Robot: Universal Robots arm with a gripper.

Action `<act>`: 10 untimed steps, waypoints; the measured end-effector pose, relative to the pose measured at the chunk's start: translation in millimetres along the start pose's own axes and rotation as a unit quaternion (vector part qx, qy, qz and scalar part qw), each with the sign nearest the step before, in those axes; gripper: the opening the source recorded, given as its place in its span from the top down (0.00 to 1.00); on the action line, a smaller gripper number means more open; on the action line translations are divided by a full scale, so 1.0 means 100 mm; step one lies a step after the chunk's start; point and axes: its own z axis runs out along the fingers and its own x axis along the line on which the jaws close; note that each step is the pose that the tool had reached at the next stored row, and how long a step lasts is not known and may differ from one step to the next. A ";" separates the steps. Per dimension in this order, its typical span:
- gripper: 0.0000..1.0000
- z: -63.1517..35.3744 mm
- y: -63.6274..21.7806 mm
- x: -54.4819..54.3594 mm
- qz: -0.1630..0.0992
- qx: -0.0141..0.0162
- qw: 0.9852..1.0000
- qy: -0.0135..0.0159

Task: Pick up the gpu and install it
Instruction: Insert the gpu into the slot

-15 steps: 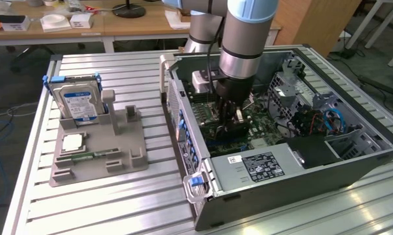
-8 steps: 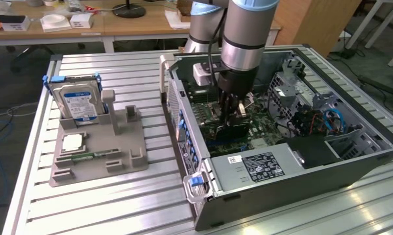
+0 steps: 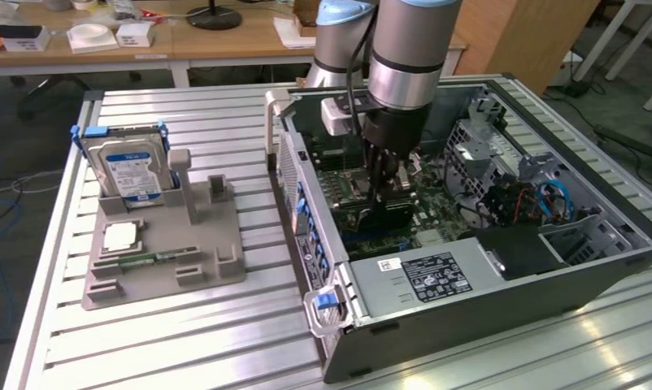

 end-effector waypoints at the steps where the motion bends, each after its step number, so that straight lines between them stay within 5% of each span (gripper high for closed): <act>1: 0.81 0.000 0.000 0.00 0.000 0.000 1.000 0.000; 4: 0.90 0.000 0.000 0.00 0.000 0.000 1.000 0.000; 10: 0.90 0.000 0.000 0.00 0.000 0.000 1.000 0.000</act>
